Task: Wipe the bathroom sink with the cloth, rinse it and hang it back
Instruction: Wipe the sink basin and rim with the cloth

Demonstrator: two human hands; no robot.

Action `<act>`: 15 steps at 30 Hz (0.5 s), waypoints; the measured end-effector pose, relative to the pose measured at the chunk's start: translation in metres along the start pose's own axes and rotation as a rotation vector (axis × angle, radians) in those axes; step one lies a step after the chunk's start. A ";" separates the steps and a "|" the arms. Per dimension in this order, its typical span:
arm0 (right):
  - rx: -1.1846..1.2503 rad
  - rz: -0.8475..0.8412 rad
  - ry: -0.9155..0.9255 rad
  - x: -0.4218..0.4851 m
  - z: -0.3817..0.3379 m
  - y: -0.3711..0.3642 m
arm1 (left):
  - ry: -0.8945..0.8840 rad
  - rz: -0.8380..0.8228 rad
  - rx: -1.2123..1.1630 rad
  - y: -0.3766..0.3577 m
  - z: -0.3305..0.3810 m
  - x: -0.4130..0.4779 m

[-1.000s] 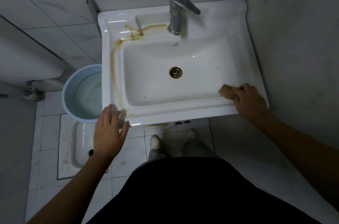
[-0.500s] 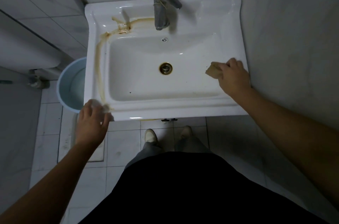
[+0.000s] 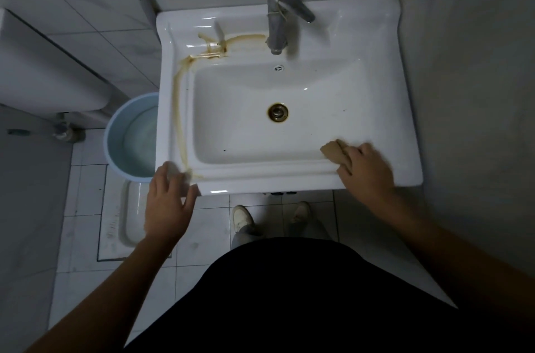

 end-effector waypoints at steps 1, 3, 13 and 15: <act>0.024 -0.019 0.028 -0.003 -0.014 -0.005 | -0.014 0.009 -0.008 0.000 -0.001 0.001; 0.079 -0.058 0.101 -0.011 -0.048 -0.019 | -0.041 0.018 -0.017 -0.001 -0.005 0.002; 0.241 -0.275 0.489 -0.023 -0.265 -0.122 | -0.129 0.055 -0.100 0.005 -0.039 0.008; 0.291 -0.310 0.505 -0.019 -0.306 -0.141 | -0.139 0.065 -0.094 0.006 -0.049 0.012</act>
Point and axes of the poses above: each hand's wrist, its own x-axis towards the middle knuckle, its own y-axis out of the back of the hand, z = x × y, the point moved 8 cm from there along x, towards the middle knuckle, and after that the axes turned 12 degrees about x, right-handed, at the moved point
